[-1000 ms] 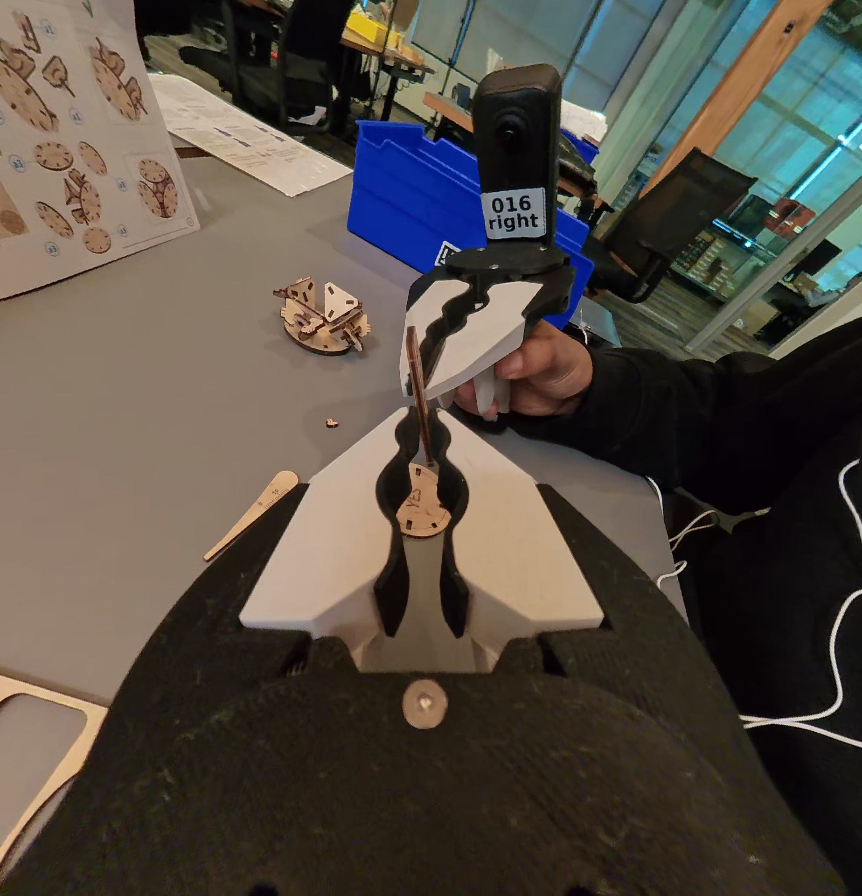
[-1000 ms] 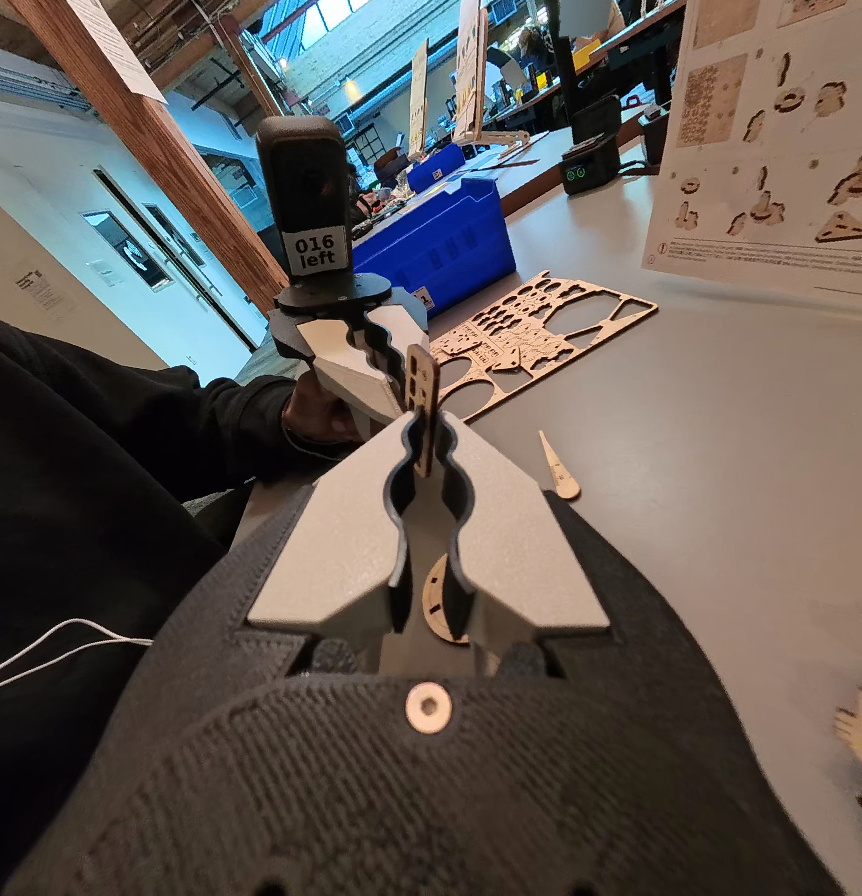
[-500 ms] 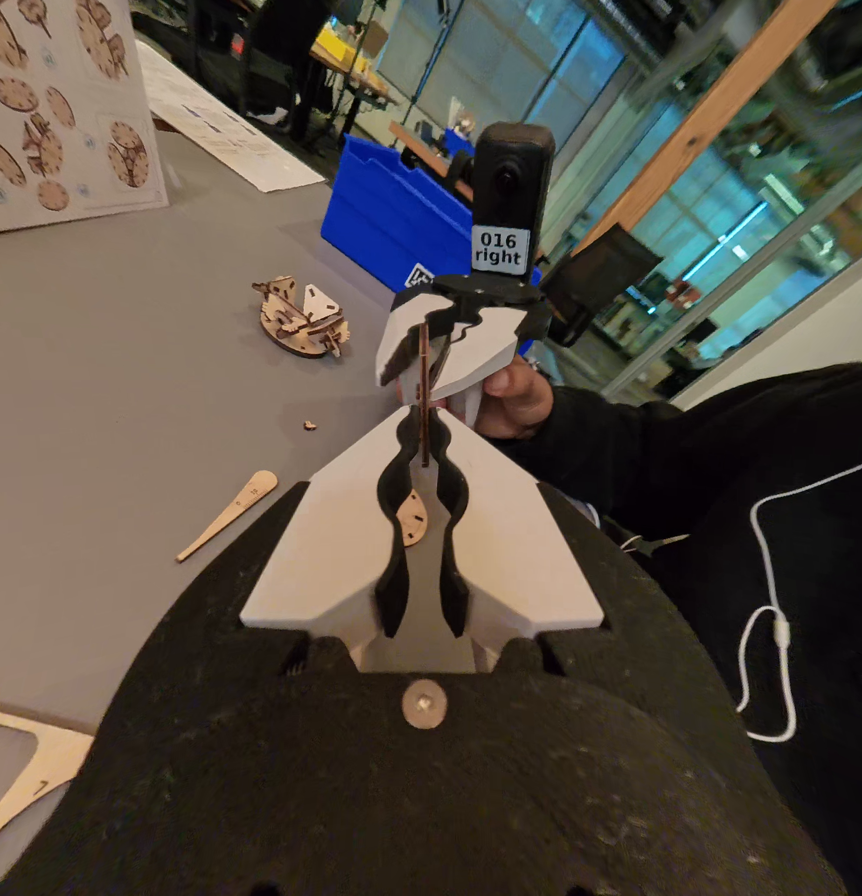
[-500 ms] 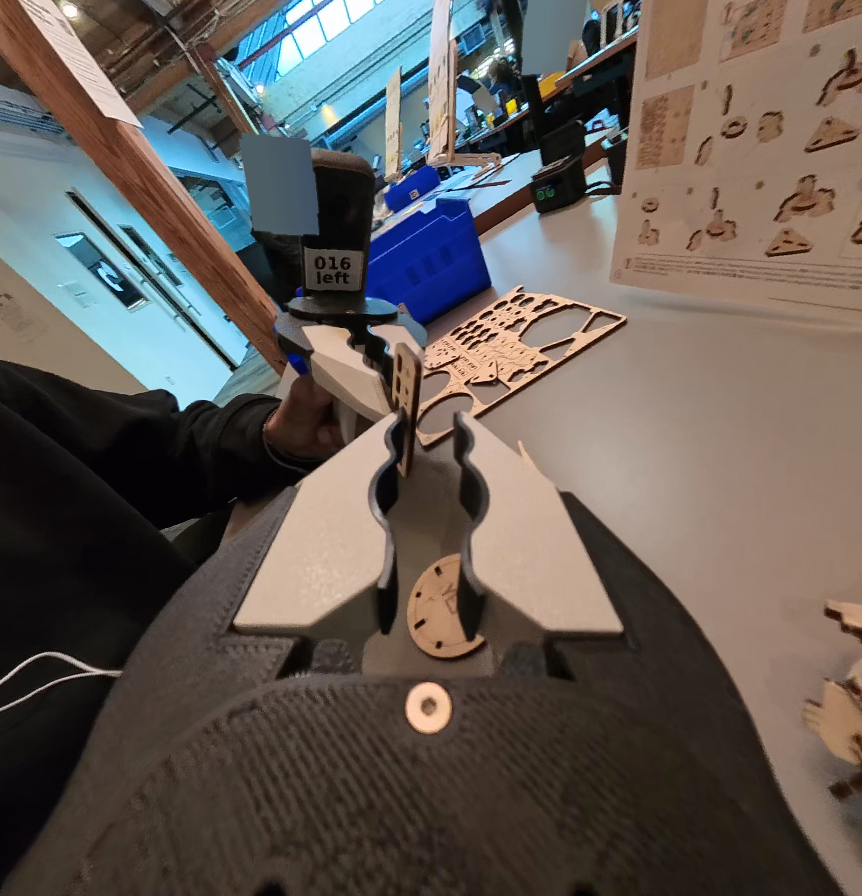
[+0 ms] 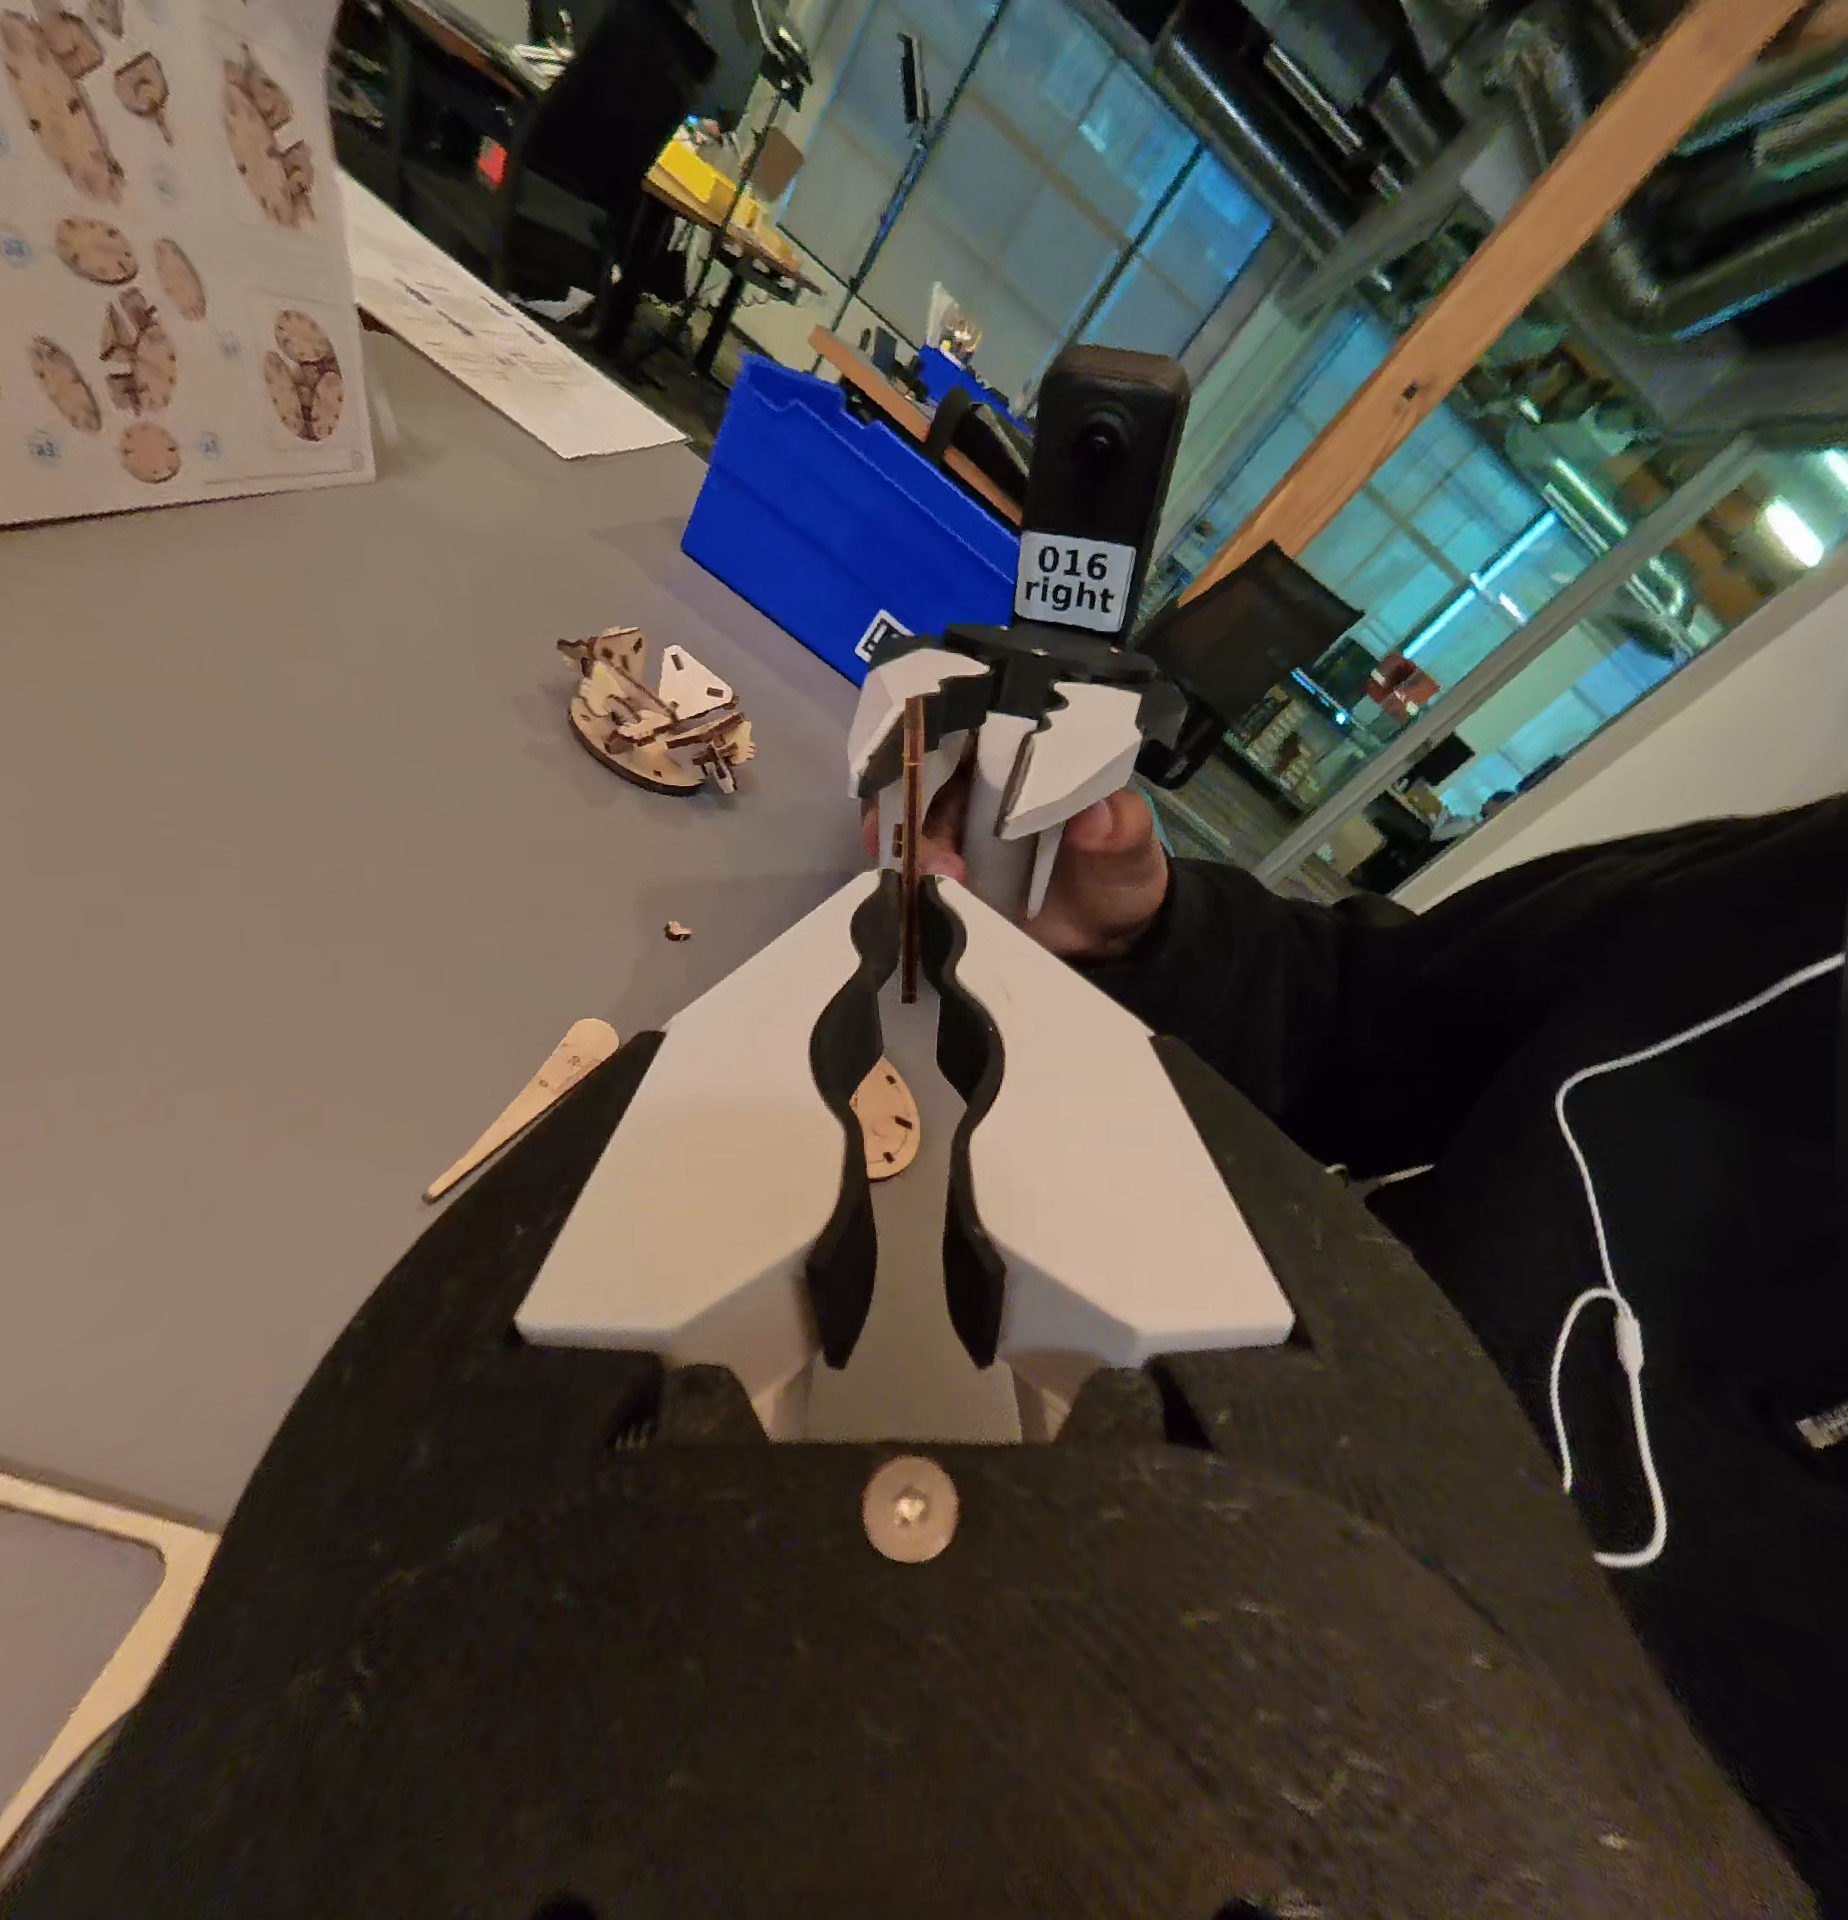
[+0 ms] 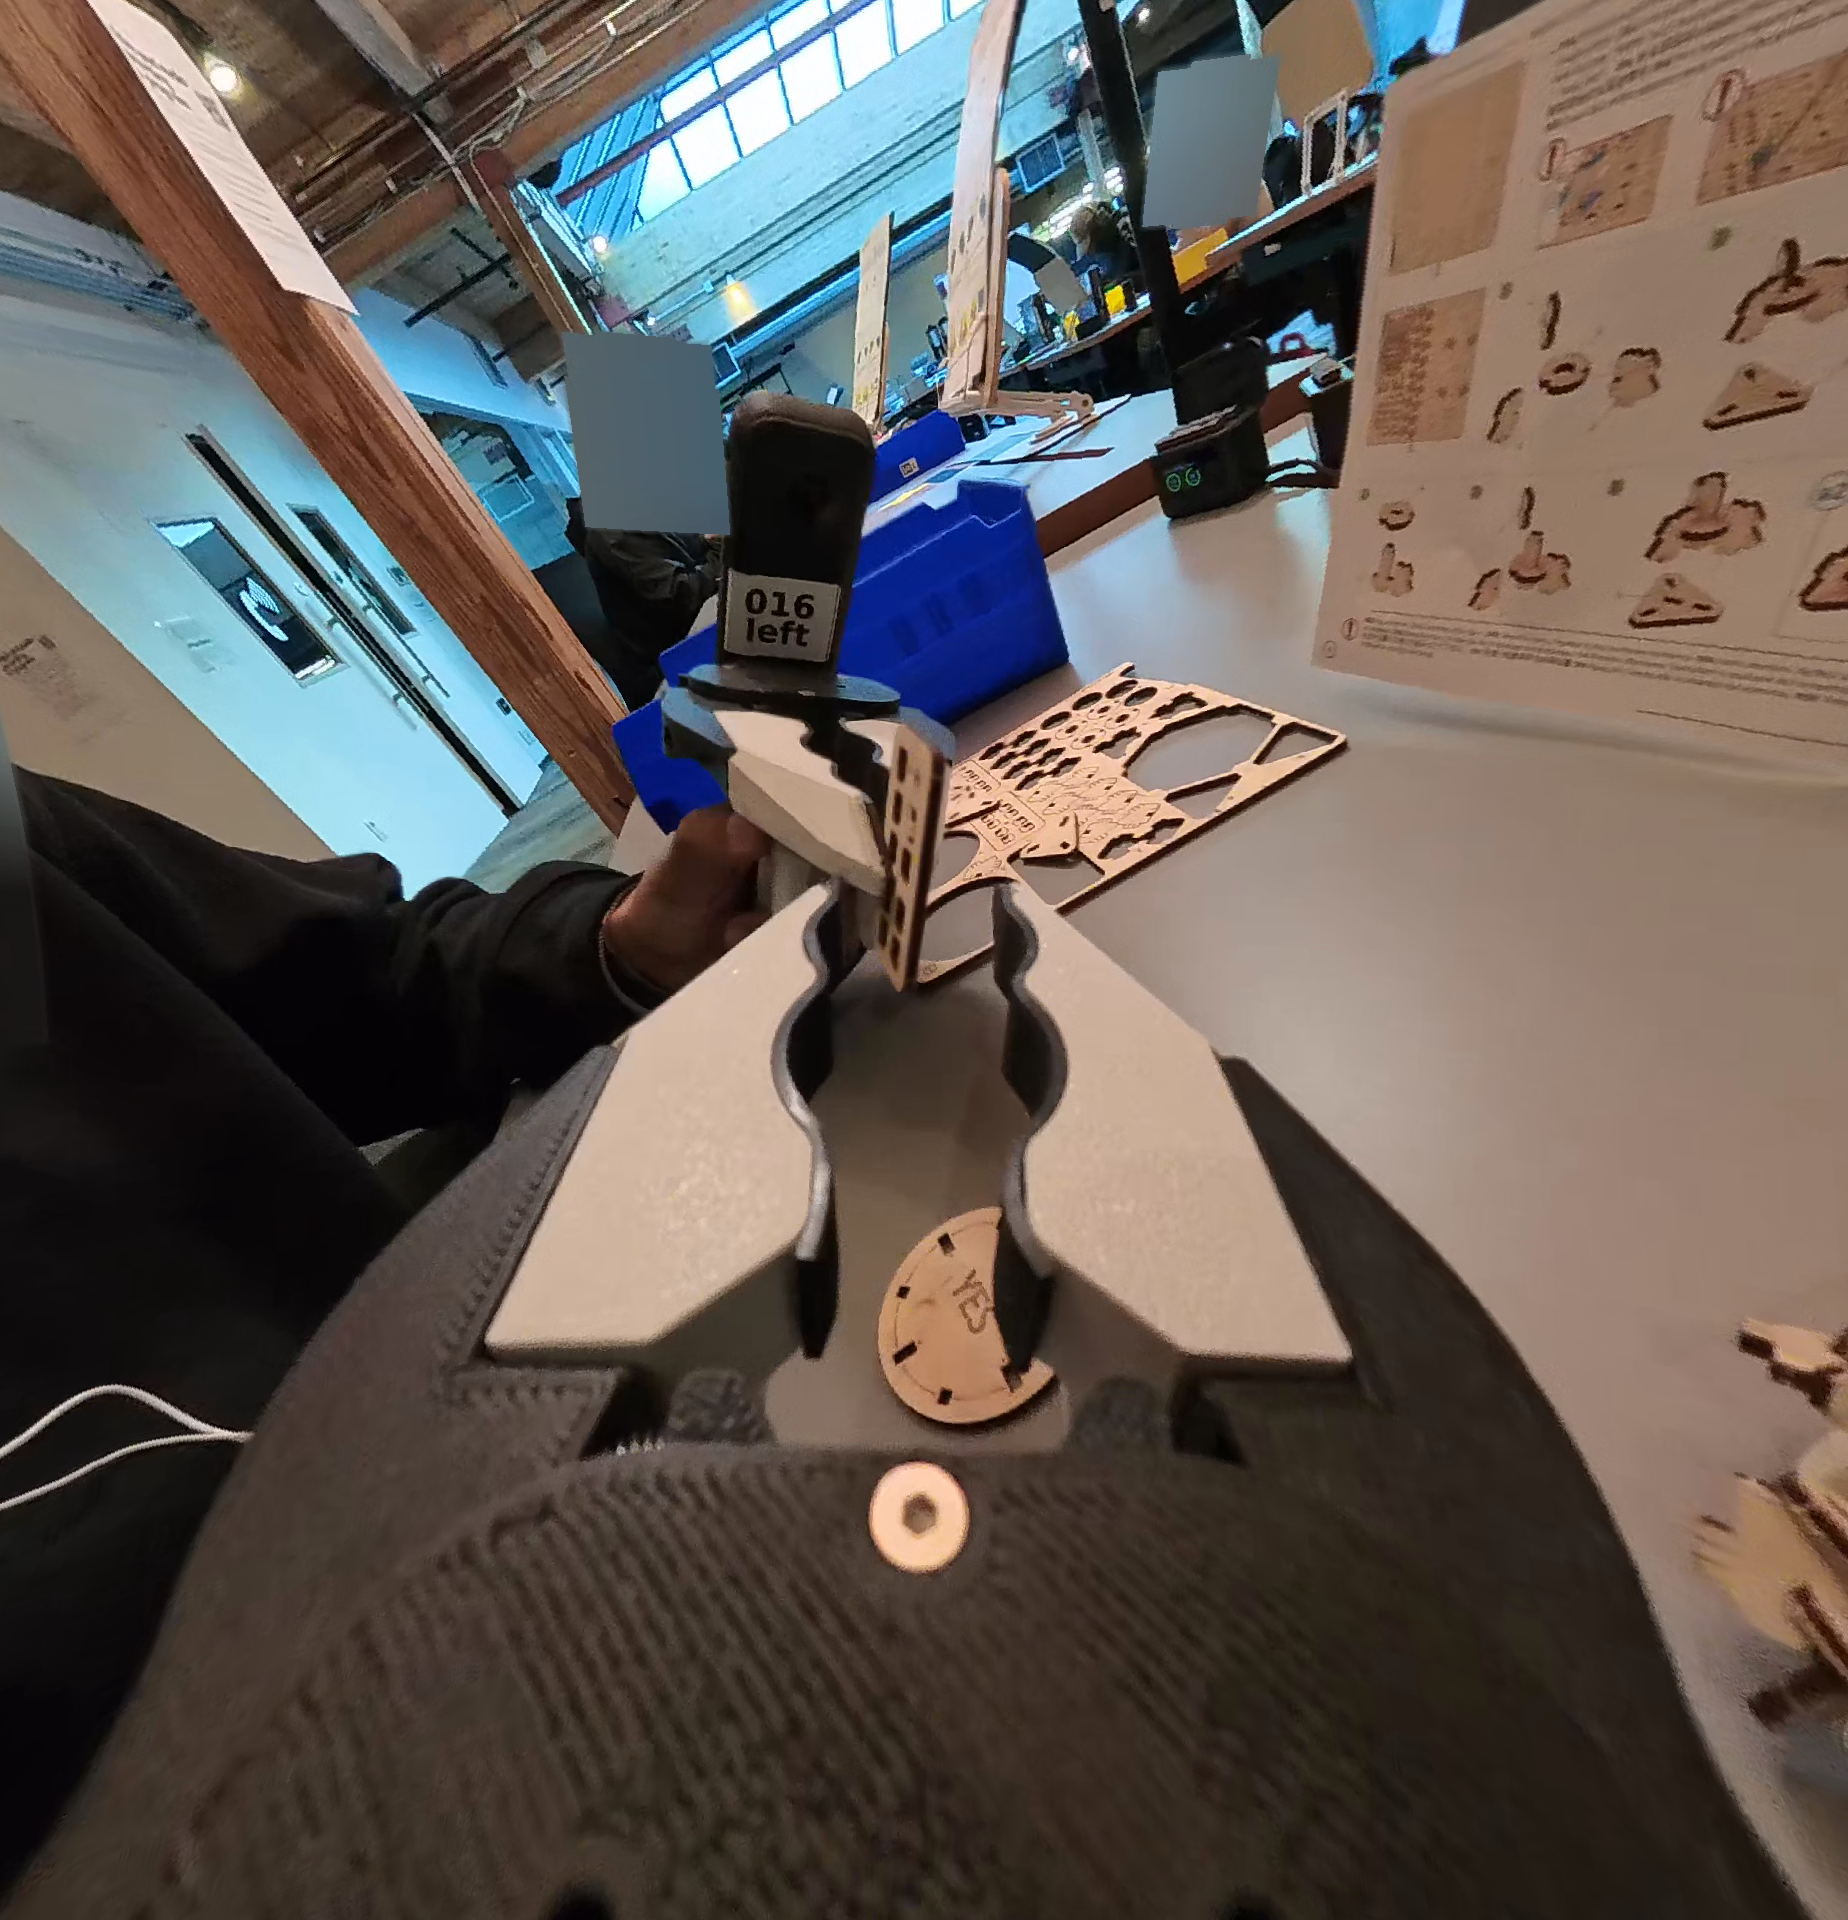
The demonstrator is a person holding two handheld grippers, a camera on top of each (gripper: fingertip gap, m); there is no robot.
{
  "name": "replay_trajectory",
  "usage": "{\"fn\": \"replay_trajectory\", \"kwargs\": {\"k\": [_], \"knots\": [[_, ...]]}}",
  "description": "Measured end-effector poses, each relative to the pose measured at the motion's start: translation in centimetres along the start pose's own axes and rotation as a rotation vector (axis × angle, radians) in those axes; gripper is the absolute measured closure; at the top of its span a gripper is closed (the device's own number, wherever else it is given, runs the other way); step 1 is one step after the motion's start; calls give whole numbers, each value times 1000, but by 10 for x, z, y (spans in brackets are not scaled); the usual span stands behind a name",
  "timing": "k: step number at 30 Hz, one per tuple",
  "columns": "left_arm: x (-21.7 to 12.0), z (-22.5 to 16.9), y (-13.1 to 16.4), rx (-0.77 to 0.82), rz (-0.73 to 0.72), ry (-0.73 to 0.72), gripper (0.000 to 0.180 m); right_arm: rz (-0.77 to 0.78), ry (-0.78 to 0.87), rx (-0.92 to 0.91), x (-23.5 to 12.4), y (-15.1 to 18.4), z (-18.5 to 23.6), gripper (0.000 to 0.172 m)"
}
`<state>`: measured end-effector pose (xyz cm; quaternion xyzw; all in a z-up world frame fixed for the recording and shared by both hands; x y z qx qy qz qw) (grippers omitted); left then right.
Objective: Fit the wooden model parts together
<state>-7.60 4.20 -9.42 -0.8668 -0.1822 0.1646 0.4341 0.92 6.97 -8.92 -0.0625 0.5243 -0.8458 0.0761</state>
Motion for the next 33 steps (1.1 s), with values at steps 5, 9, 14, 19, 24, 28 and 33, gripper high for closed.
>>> {"fn": "replay_trajectory", "kwargs": {"k": [5, 9, 14, 19, 24, 28, 33], "knots": [[2, -5, 4, 55, 19, 23, 180, -4, -13, -49, -1, -4, 6, 147], [4, -5, 7, 309, 57, -134, 180, -28, -13, -58, -3, -8, 8, 147], [6, -7, 10, 864, 119, -452, 179, -57, -29, -43, -7, -13, 8, 146], [11, -11, 19, 1123, 168, -520, 179, -44, -18, -43, -8, -12, 6, 146], [12, -15, 24, 1504, 200, -668, 179, -8, 3, -20, -8, -8, 2, 145], [17, -13, 32, 1632, 250, -703, 179, 42, 12, 11, -4, 0, -1, 145], [17, -13, 35, 1706, 280, -729, 179, 145, 74, -14, -1, 11, -6, 149]]}}
Point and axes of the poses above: each gripper's, where its closed fingertips meet, x out along the fingers, y out of its underside, z = x × y across the jaws, the point moved 4 cm from there along -x, back along the fingers, and after that the axes turned 7 degrees about -y, right-handed, at the moved point
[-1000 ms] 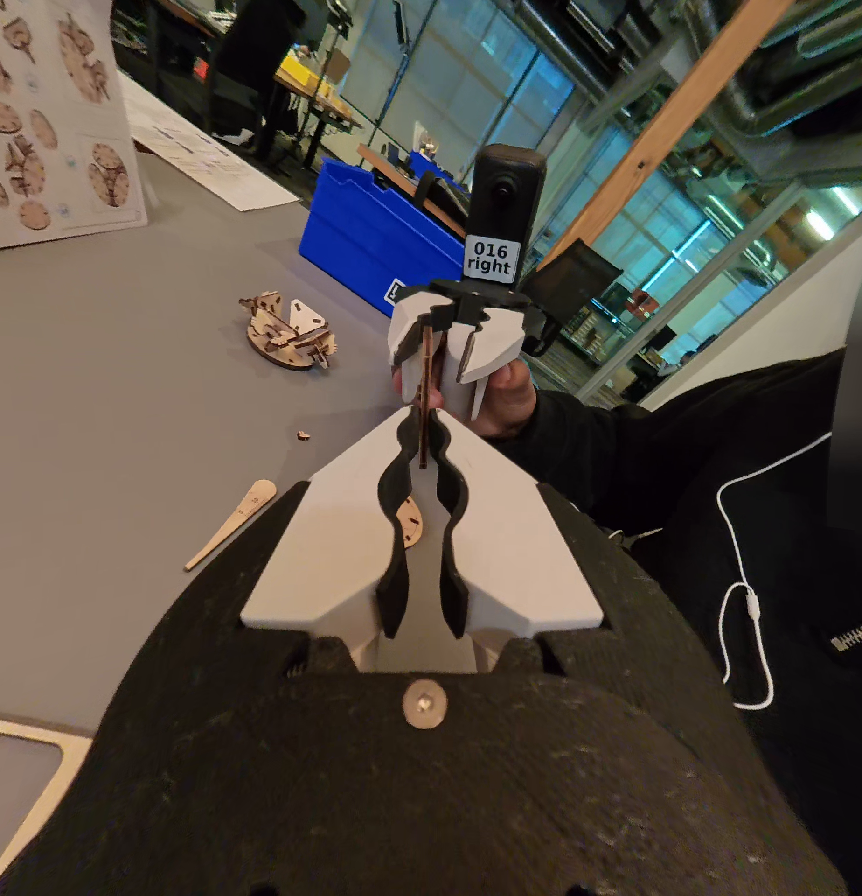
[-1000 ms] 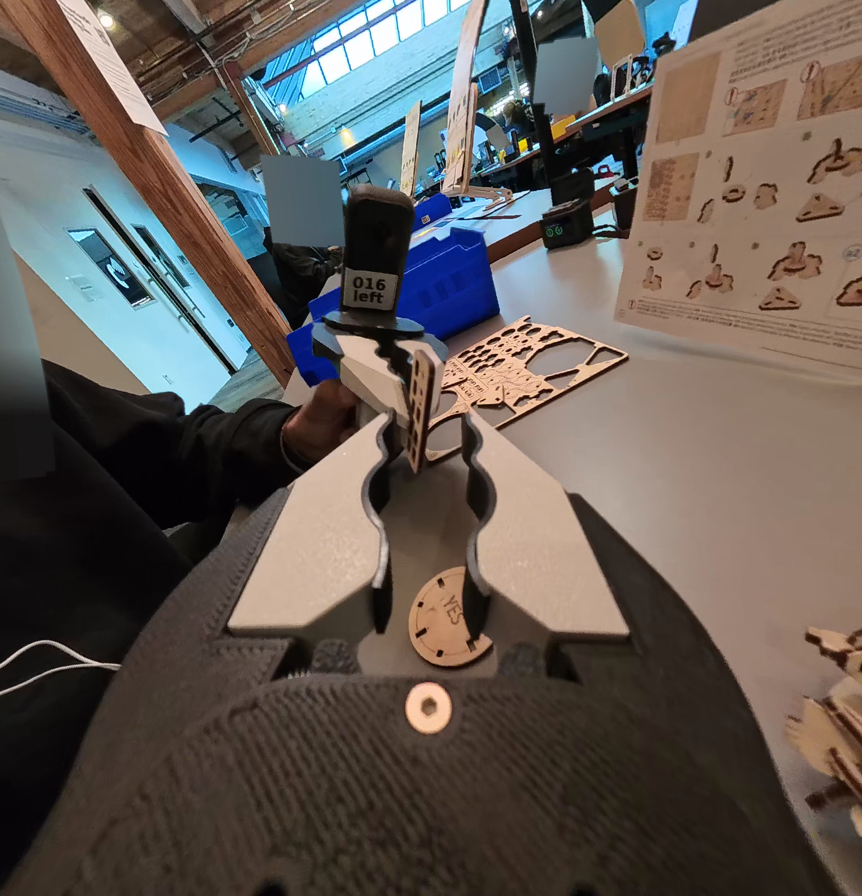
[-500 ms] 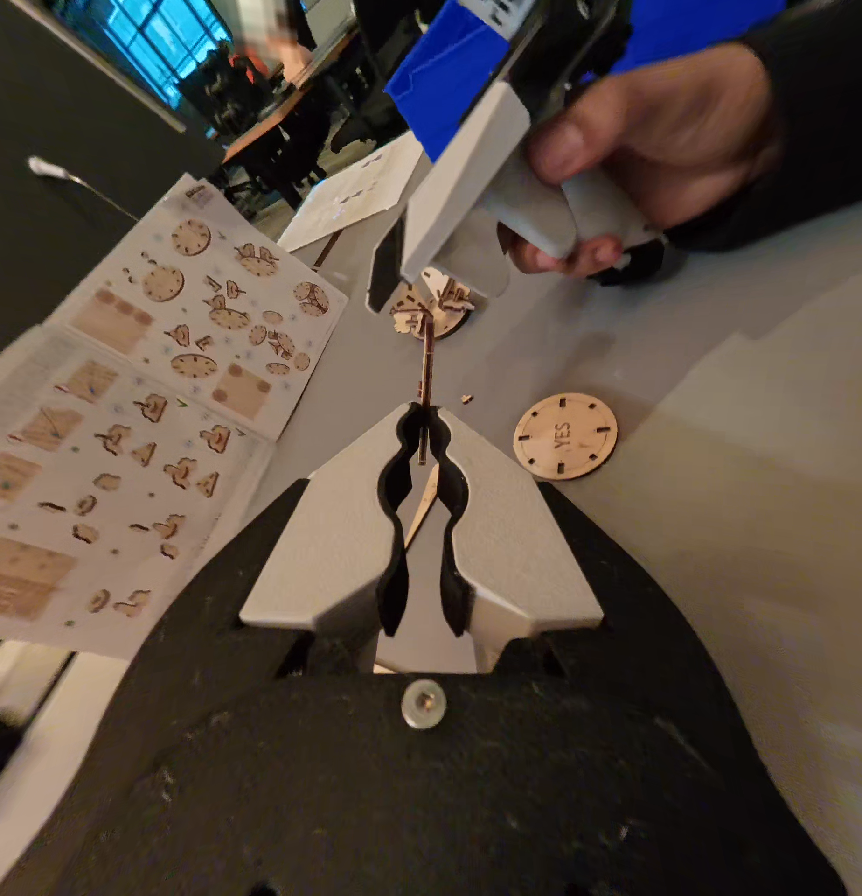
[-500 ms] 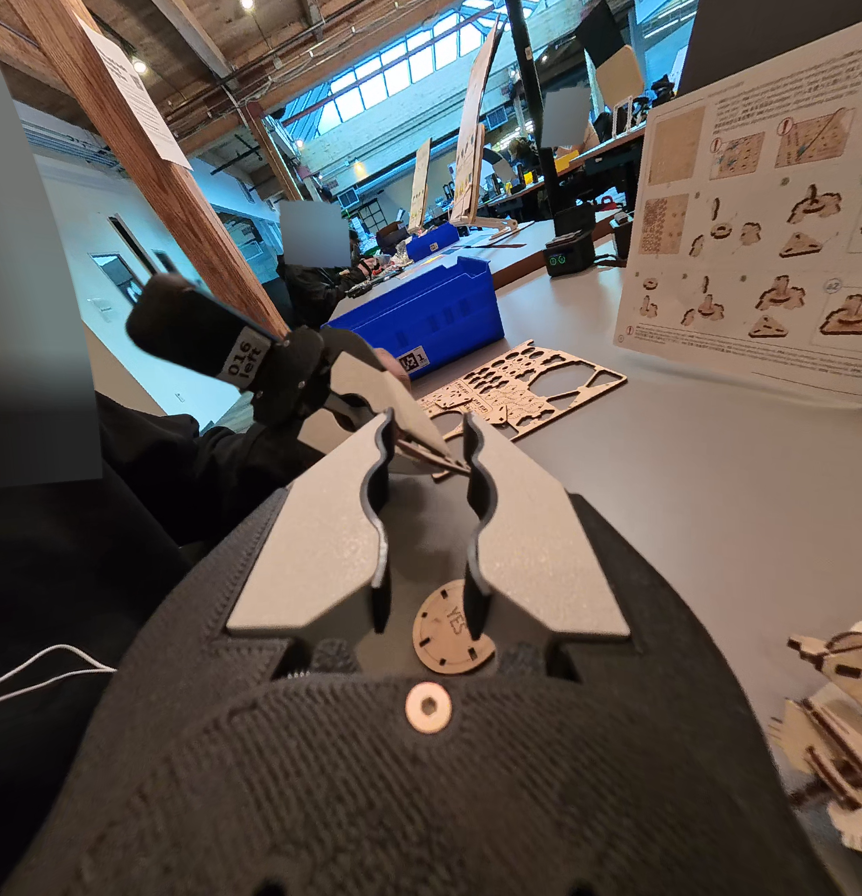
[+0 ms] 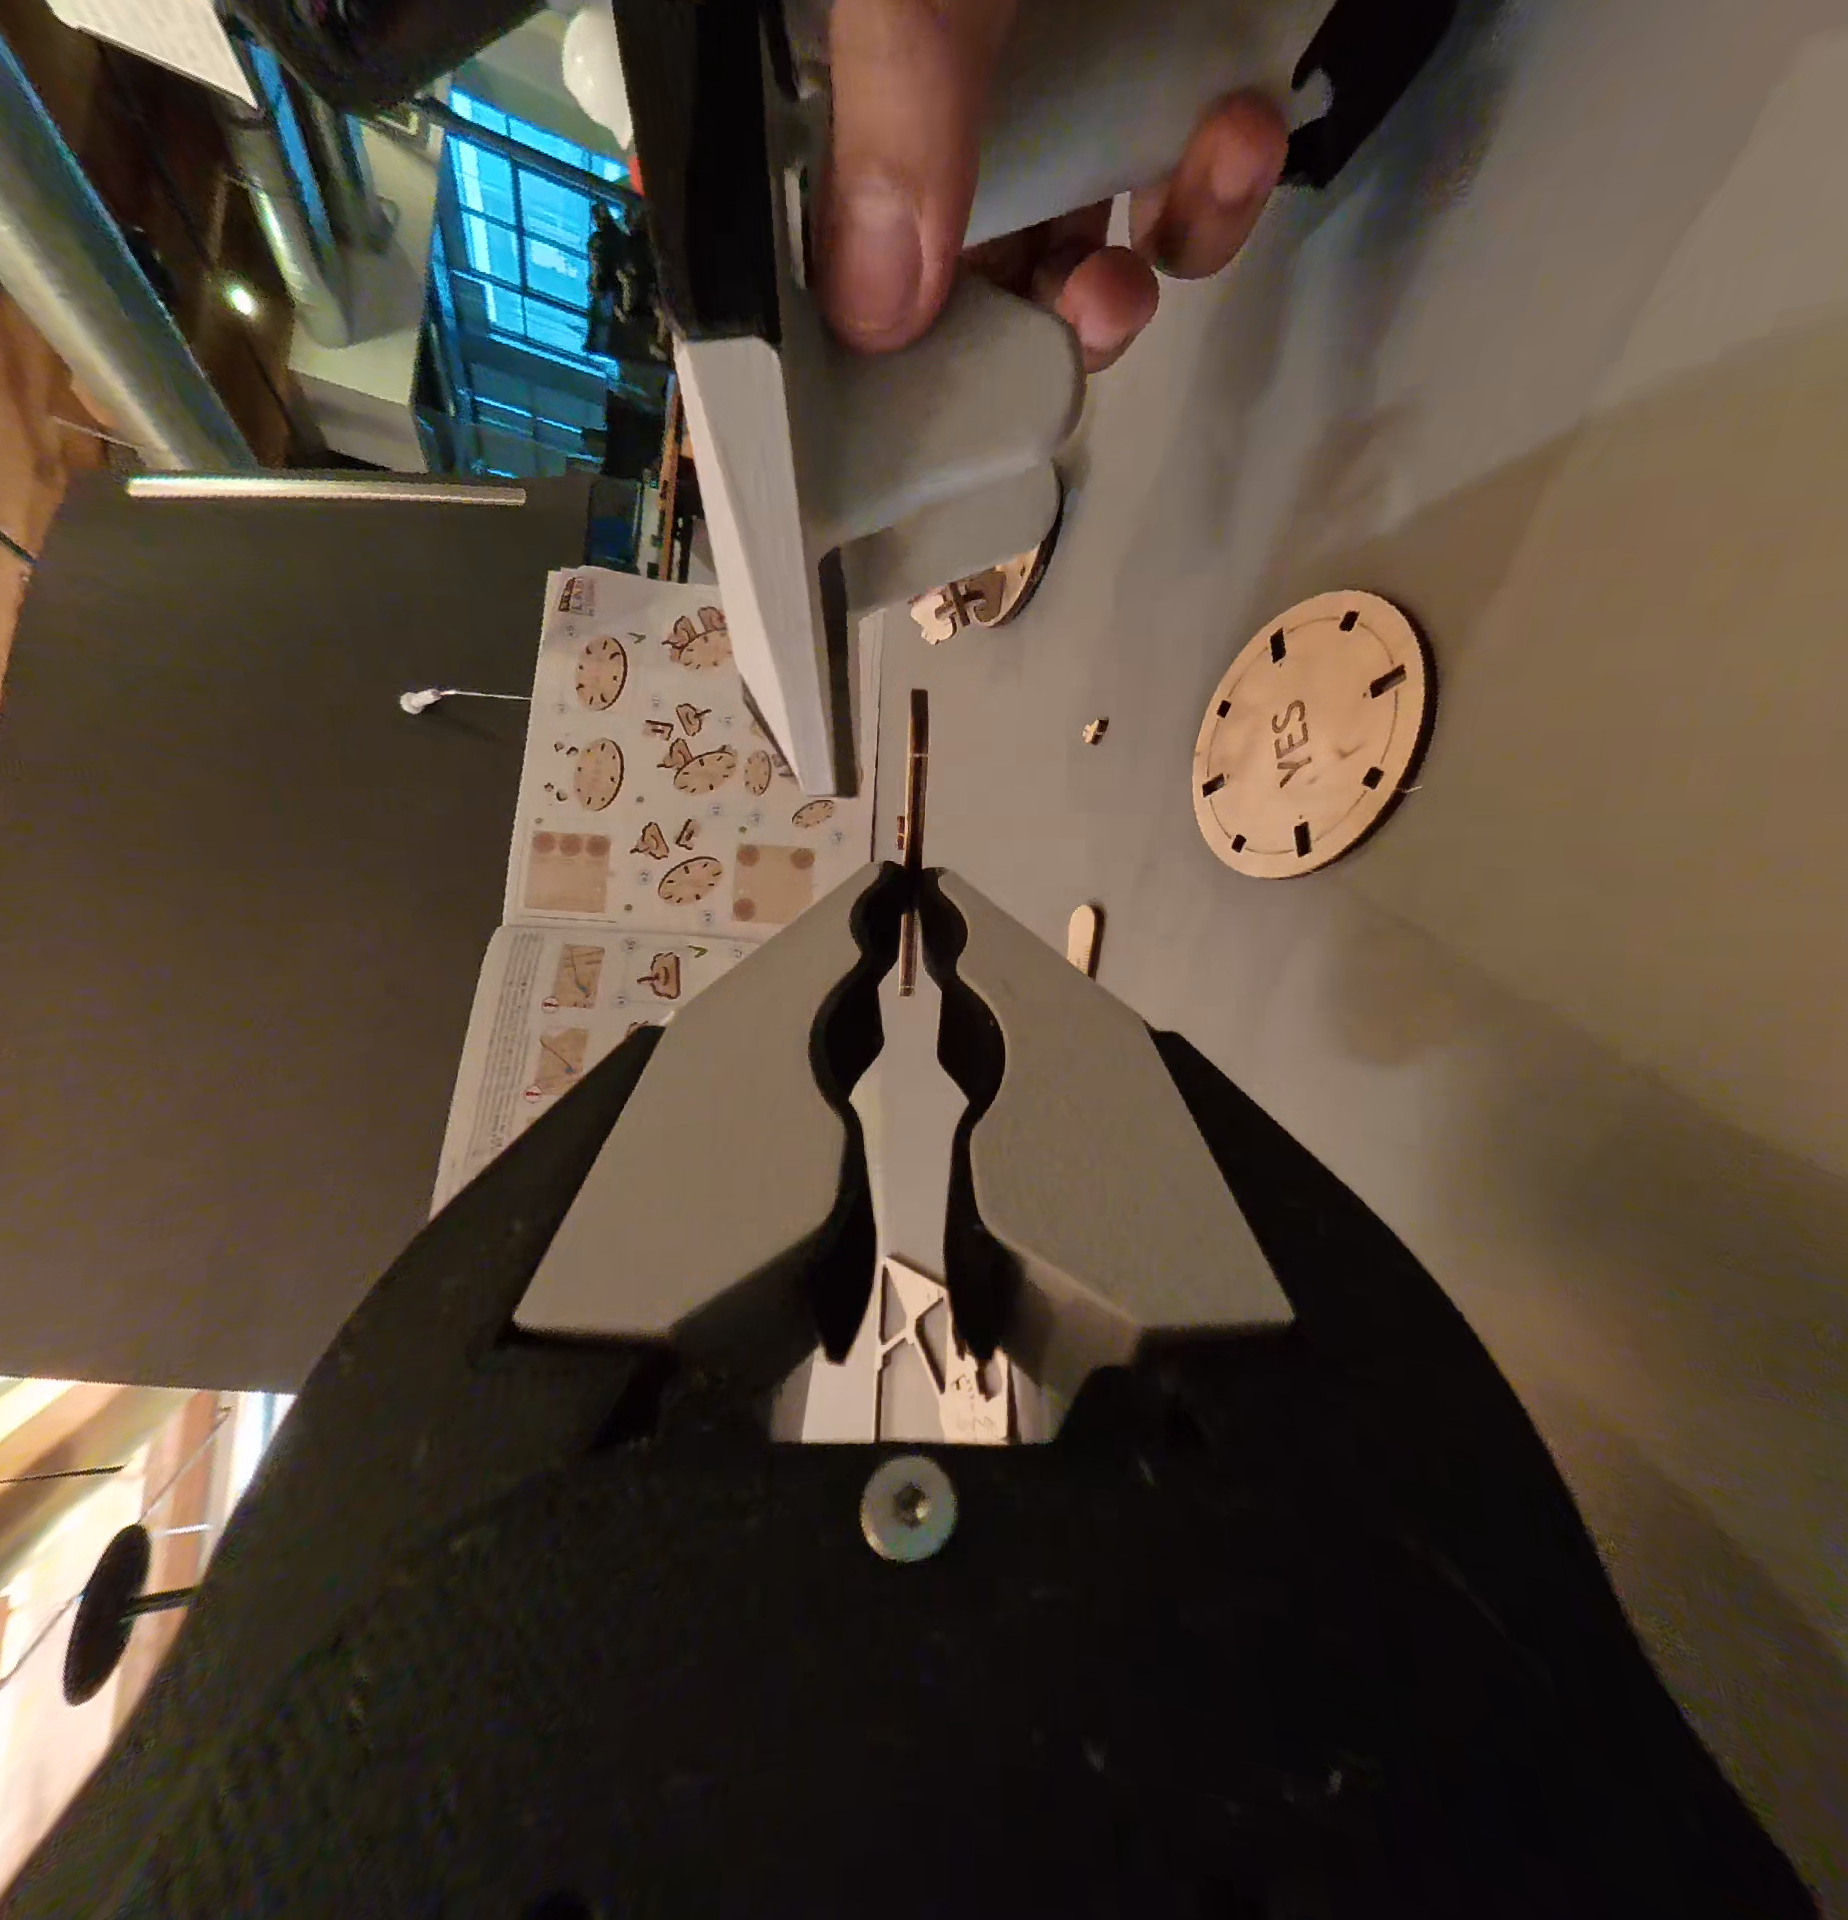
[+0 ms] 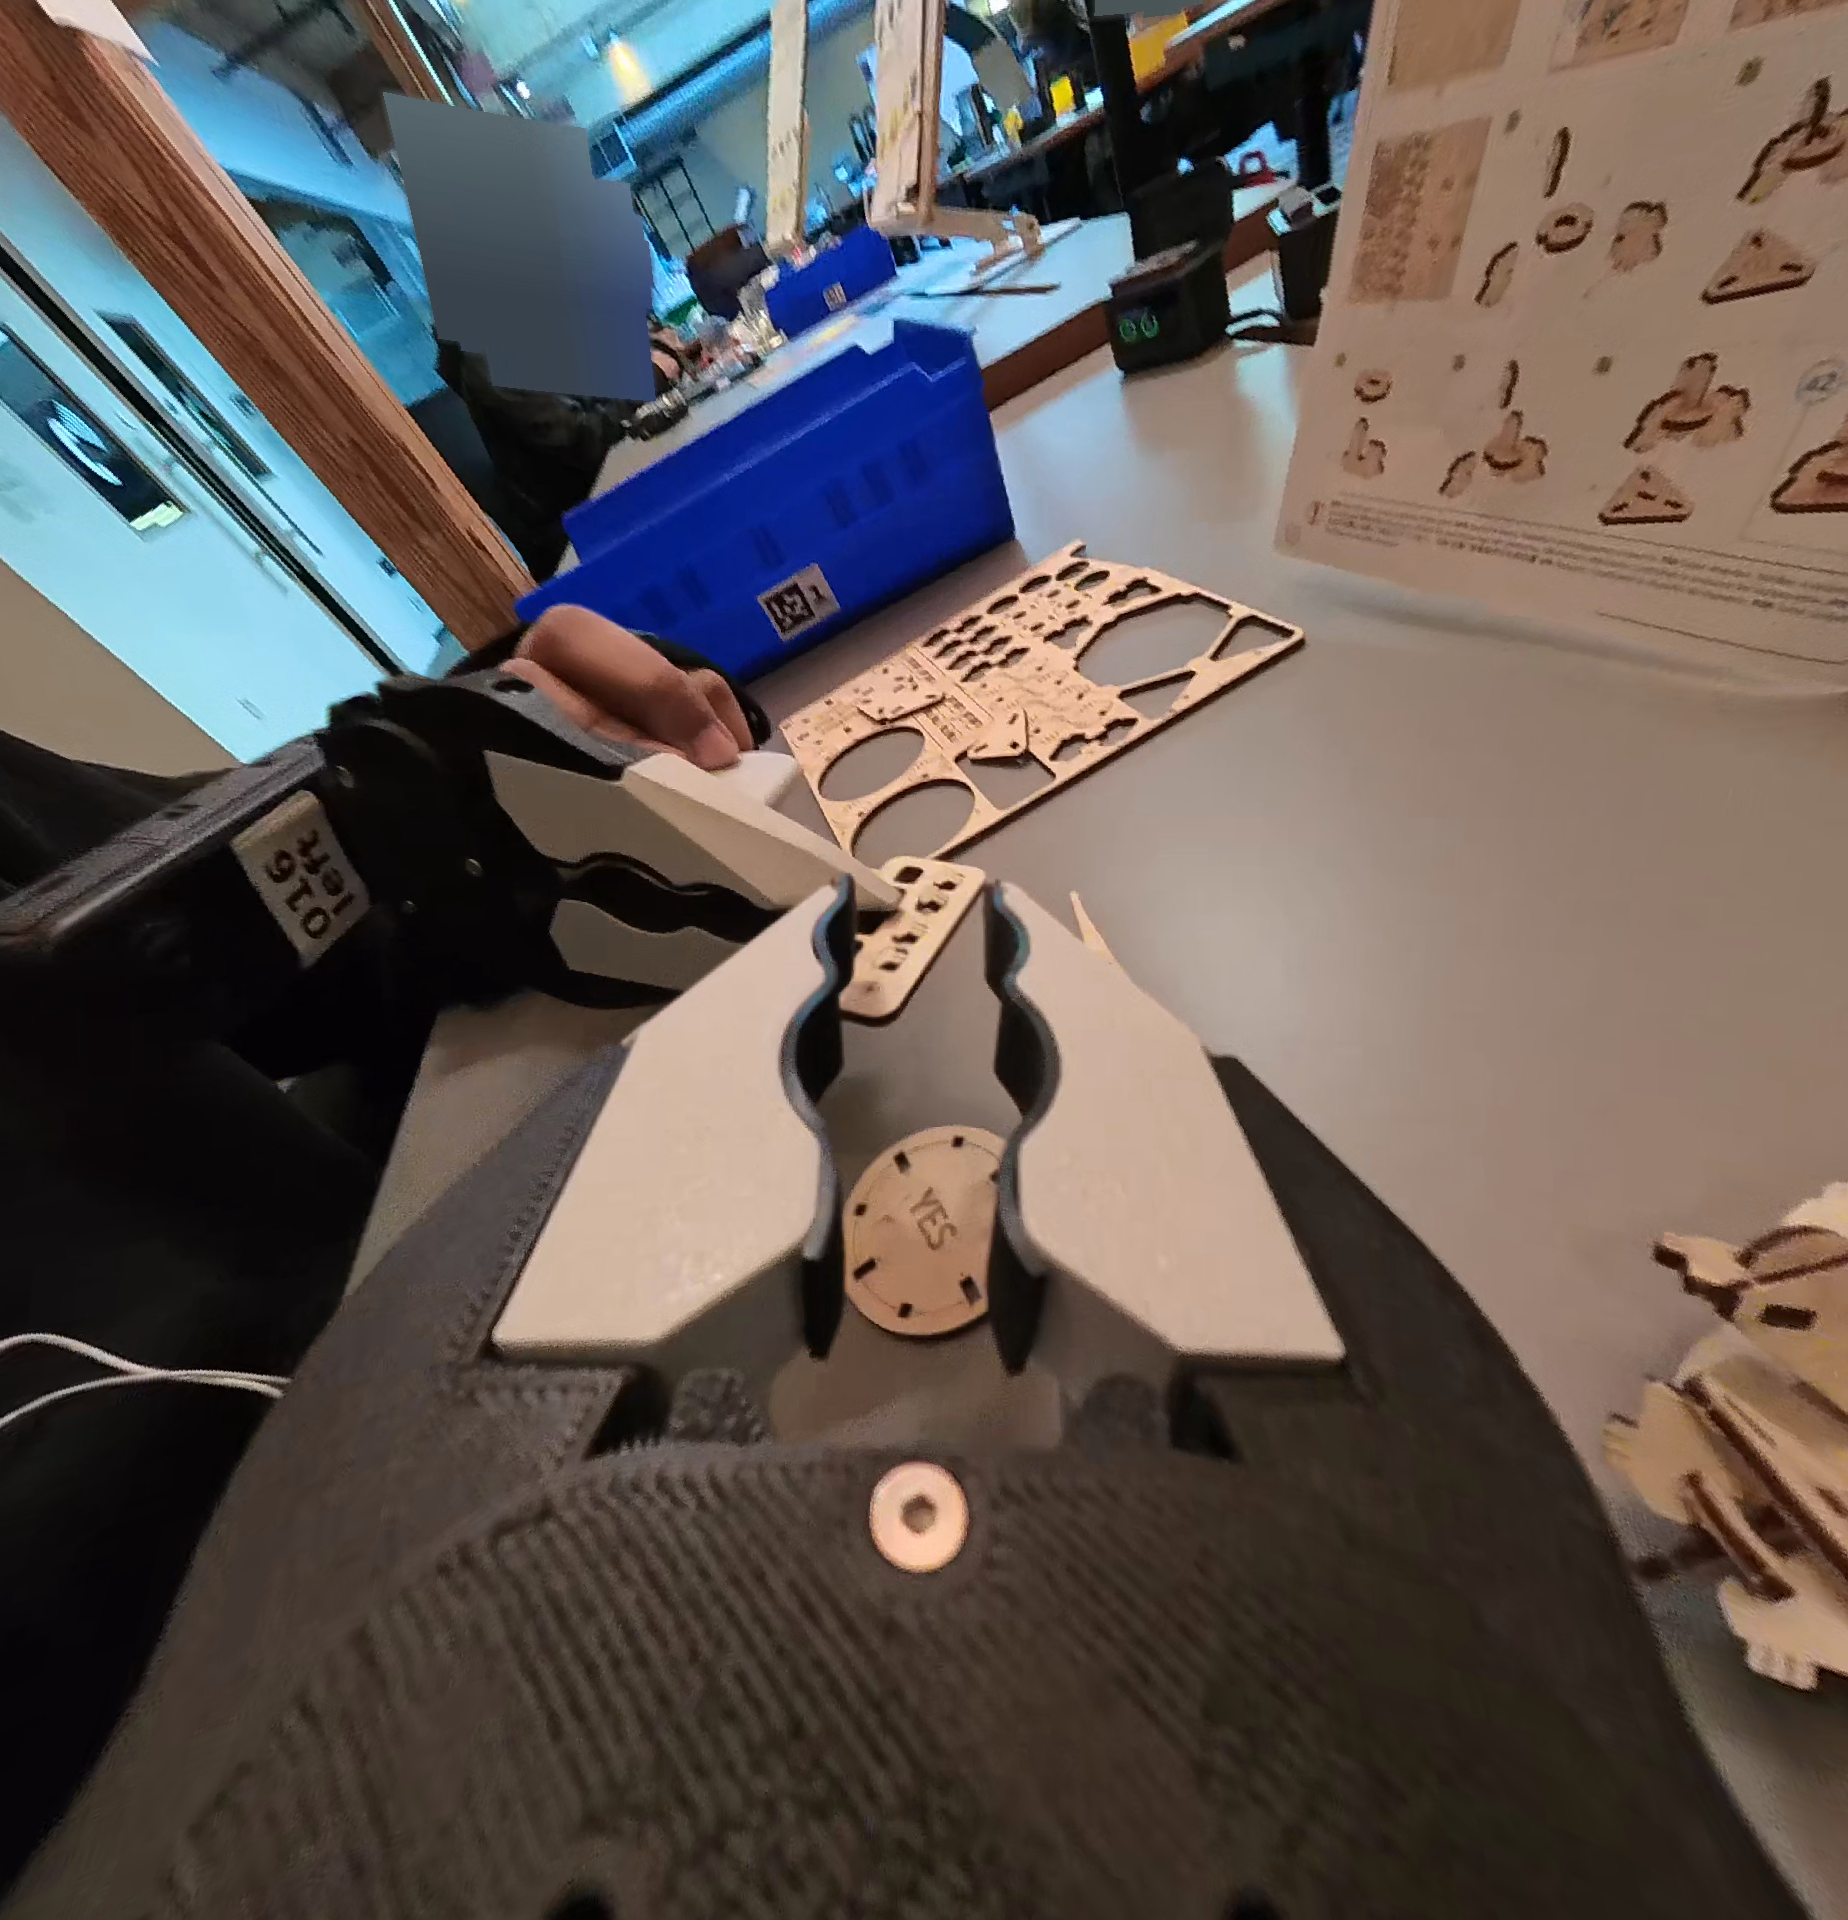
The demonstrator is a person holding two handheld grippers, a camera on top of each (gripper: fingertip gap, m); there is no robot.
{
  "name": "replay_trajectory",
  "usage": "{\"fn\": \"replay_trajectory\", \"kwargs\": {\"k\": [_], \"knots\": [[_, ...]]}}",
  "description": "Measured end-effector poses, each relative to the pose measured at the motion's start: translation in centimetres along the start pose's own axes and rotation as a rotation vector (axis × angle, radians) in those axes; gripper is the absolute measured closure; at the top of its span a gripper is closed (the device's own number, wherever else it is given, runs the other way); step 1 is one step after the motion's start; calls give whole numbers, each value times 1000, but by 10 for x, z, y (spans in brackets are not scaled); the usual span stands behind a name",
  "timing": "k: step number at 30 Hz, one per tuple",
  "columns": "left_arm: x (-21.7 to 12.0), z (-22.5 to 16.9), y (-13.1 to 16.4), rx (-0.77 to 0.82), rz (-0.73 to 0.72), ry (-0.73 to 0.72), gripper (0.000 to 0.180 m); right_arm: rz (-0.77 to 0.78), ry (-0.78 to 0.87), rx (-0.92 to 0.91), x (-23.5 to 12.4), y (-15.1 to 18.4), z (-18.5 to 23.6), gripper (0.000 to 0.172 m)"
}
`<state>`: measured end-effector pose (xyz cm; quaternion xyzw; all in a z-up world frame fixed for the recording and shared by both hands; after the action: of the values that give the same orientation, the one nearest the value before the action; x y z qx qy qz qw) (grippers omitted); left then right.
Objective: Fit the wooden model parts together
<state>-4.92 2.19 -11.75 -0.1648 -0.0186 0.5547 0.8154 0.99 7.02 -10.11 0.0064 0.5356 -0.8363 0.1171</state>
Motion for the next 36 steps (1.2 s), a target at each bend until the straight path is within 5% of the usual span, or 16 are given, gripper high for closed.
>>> {"fn": "replay_trajectory", "kwargs": {"k": [19, 23, 29, 36], "knots": [[2, -14, -2, 101, 35, 29, 179, 140, 93, 8, 8, 18, -7, 160], [0, -15, -5, 97, 17, 38, 179, 174, 238, -77, -2, 16, -21, 172], [3, -20, -1, 106, 45, 64, 179, 87, 63, 74, 1, 12, -9, 149], [3, -19, -1, 109, 53, 58, 179, 176, 52, 108, 10, 27, -8, 154]]}}
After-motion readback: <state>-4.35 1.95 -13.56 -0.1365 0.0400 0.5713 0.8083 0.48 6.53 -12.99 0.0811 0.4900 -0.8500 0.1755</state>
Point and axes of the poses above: each gripper's, where its closed fingertips meet, x out along the fingers, y out of its underside, z = x × y across the jaws, the point moved 4 cm from there along -x, back along the fingers, and after that the axes turned 7 degrees about -y, right-handed, at the moved point
